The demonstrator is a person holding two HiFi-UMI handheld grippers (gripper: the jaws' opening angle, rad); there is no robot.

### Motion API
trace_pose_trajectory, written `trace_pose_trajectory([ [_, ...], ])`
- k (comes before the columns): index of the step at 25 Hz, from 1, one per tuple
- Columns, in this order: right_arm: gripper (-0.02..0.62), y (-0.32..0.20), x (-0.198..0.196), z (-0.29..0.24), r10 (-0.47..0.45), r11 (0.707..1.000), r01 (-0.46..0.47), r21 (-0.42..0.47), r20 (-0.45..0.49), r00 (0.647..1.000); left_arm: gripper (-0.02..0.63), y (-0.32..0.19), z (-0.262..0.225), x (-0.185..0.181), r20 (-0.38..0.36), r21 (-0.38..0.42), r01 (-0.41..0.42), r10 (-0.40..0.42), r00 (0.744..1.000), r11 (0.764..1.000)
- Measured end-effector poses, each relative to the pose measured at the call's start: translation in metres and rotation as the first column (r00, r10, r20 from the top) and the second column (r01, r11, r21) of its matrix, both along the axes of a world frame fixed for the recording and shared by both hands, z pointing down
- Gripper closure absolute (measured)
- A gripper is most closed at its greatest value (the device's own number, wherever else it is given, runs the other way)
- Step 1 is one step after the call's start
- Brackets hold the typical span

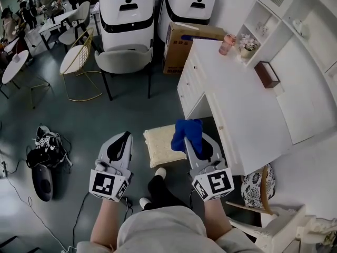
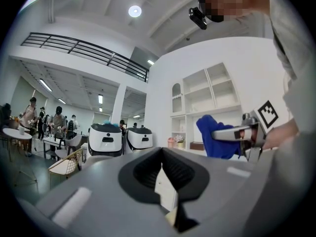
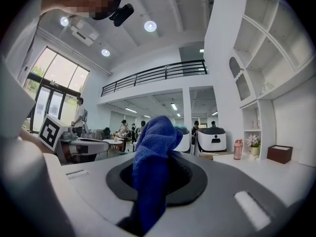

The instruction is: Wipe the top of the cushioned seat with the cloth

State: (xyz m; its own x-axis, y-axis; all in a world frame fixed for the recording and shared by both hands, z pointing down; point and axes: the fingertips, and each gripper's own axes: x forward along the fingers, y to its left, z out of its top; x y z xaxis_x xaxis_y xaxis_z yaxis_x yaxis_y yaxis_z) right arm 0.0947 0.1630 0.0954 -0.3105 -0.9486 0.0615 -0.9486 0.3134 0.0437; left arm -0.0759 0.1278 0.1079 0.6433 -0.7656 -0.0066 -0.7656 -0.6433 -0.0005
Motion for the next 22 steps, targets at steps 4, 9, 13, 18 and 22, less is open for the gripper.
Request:
trace_pose_trajectory([
  [4,0.52,0.0,-0.002,-0.004,-0.008,1.0,0.008,0.01,-0.011,1.0,0.606,0.0,-0.004,0.004,-0.005,0.009,-0.009,0.009,1.0,1.0],
  [9,0.52,-0.003,-0.005,-0.007,-0.011,1.0,0.011,0.014,-0.018,1.0,0.606,-0.003,-0.008,0.003,-0.022,0.009,-0.013,0.013,1.0,1.0],
  [13,0.52,-0.004,-0.013,-0.009,-0.021,1.0,0.021,0.014,-0.023,1.0,0.606,-0.003,-0.01,-0.003,-0.023,0.011,-0.01,0.01,1.0,1.0],
  [18,0.52,-0.005,-0.024,-0.01,-0.036,0.999,0.037,0.018,-0.021,0.999,0.606,-0.002,-0.009,-0.013,-0.023,0.009,0.002,-0.001,1.0,1.0],
  [22,0.52,-0.002,-0.035,-0.01,-0.046,0.999,0.047,0.018,-0.017,0.999,0.606,0.002,-0.009,-0.023,-0.025,0.009,0.009,-0.009,1.0,1.0],
])
